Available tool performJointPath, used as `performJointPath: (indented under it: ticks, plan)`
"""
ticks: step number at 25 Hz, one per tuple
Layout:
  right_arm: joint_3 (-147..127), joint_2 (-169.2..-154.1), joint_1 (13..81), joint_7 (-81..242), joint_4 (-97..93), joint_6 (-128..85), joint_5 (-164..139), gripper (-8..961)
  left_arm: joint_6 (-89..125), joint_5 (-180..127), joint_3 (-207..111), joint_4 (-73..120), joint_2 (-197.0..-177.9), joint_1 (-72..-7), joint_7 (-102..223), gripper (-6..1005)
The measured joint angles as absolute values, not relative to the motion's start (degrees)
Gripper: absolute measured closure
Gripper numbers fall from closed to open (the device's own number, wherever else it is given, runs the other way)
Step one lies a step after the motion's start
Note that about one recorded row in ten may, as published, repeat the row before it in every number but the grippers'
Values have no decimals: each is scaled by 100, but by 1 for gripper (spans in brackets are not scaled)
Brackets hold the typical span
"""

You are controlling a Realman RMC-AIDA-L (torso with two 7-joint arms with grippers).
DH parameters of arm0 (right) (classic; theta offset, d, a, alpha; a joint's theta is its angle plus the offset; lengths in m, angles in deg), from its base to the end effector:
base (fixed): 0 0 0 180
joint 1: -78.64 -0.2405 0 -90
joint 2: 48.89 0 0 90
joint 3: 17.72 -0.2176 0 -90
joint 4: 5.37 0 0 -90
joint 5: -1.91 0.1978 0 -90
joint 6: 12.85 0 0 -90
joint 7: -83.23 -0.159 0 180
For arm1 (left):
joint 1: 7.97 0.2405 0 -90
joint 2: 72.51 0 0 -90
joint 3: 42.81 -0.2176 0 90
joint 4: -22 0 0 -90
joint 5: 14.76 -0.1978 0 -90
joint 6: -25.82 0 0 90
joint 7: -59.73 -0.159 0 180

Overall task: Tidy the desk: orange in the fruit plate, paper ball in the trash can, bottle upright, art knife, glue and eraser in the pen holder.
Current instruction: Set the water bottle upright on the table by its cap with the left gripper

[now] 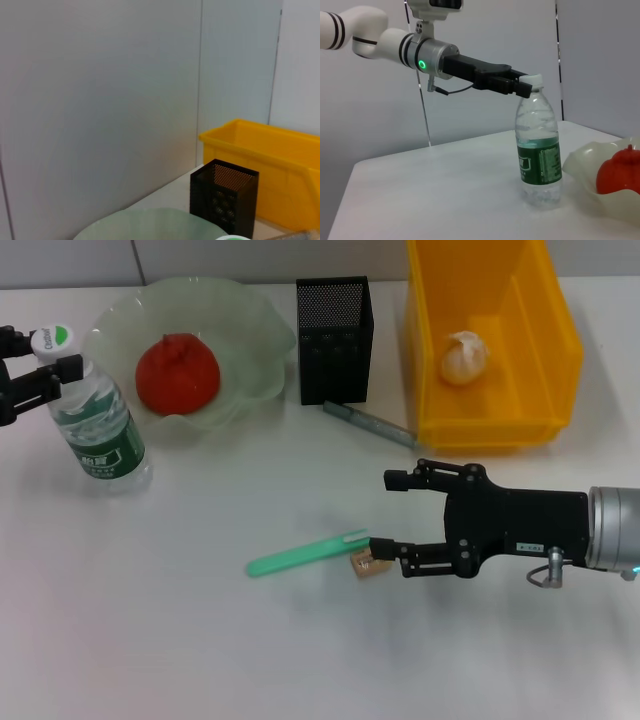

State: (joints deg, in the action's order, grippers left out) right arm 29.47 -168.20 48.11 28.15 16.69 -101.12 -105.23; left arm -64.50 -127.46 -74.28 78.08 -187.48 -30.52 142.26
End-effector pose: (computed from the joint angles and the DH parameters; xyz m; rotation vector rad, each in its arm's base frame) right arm 0.2155 0.2747 -0.0443 -2.8228 0.3066 0.8069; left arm -0.2561 0.3148 0.1112 -2.4252 -0.5082 -0.5345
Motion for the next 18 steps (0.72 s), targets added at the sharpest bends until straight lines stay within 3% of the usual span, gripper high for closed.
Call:
performJointPath:
  ticks: [18]
  plan:
    - [2987, -16816, 4842, 2816, 1669, -10135, -10523, 121, -6333, -12774, -7472, 7720, -18757, -3037, 14217, 503]
